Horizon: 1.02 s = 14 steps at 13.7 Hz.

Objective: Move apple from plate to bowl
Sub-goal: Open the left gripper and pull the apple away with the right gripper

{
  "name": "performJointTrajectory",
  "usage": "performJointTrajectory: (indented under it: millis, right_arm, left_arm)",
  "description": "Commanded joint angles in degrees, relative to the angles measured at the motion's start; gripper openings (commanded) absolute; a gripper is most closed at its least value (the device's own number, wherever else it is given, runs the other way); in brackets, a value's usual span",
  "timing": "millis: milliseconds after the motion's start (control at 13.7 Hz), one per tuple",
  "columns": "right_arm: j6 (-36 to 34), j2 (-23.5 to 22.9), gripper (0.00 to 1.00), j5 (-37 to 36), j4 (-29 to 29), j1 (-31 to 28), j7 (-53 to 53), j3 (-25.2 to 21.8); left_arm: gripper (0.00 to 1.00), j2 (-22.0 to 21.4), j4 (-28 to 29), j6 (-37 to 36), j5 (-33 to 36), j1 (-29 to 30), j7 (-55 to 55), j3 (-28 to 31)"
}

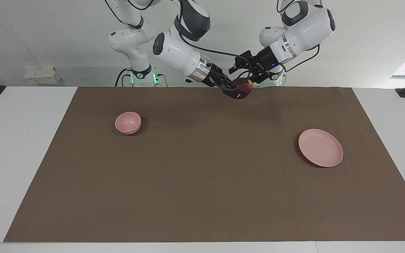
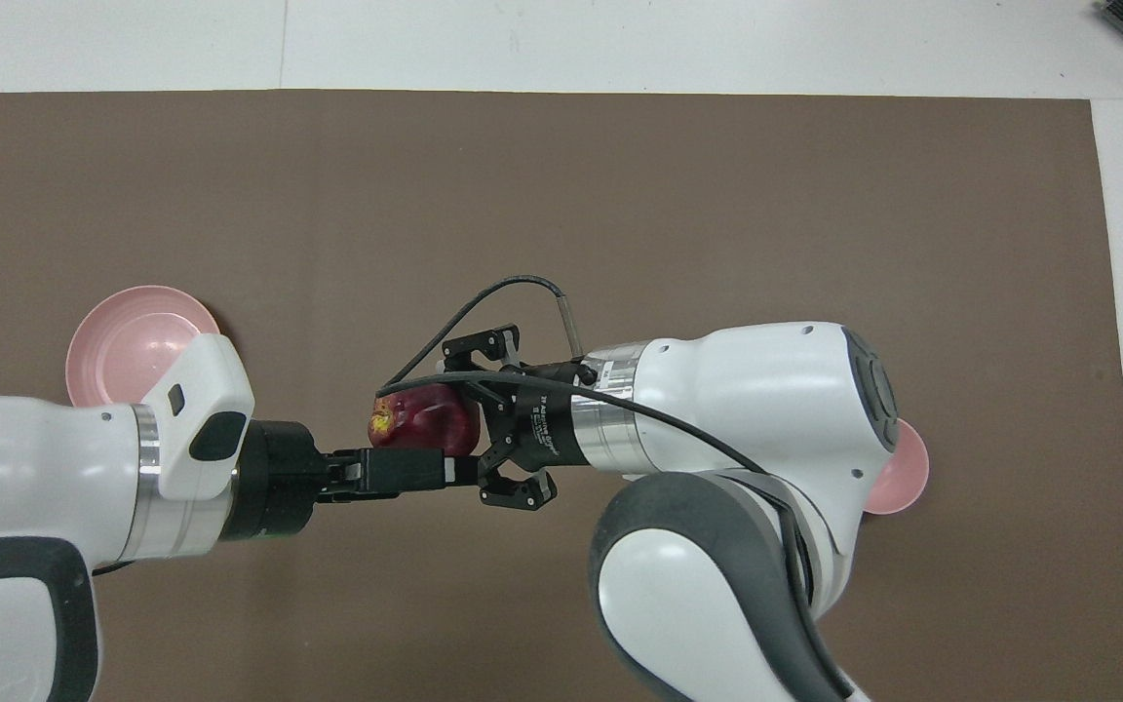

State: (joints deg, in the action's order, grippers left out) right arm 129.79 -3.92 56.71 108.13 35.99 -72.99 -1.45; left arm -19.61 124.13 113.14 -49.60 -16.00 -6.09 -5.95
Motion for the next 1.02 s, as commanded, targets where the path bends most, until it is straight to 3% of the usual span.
performJointTrajectory:
  millis: [0, 365, 584, 803, 949]
  right_arm:
    - [-3.3, 1.28, 0.0, -5.44, -0.64, -2.84, -1.27, 0.31]
    - [-10.32, 2.08, 0.0, -19.05, -3.96, -8.02, -0.13, 0.39]
    - [-18.06, 2.51, 0.0, -24.52, -5.65, -12.5, 6.52, 0.22]
    - [-24.13, 3.04, 0.0, -31.54, -5.39, -16.91, 13.38, 0.22]
    - [-26.07, 3.92, 0.0, -37.69, -4.25, -18.49, 17.43, 0.31]
  left_arm:
    - [1.0, -0.87, -4.14, -1.52, 10.96, 0.18, -7.94, 0.68]
    - [1.0, -0.61, -9.43, -13.1, 32.78, 3.6, -10.52, 1.21]
    - [1.0, 0.35, -11.09, -14.7, 45.34, 5.96, -4.05, 1.73]
    - [1.0, 5.35, -19.16, -19.97, 48.63, 12.02, 7.73, 1.74]
    - [1.0, 8.96, -24.09, -20.77, 48.72, 13.18, 9.08, 1.74]
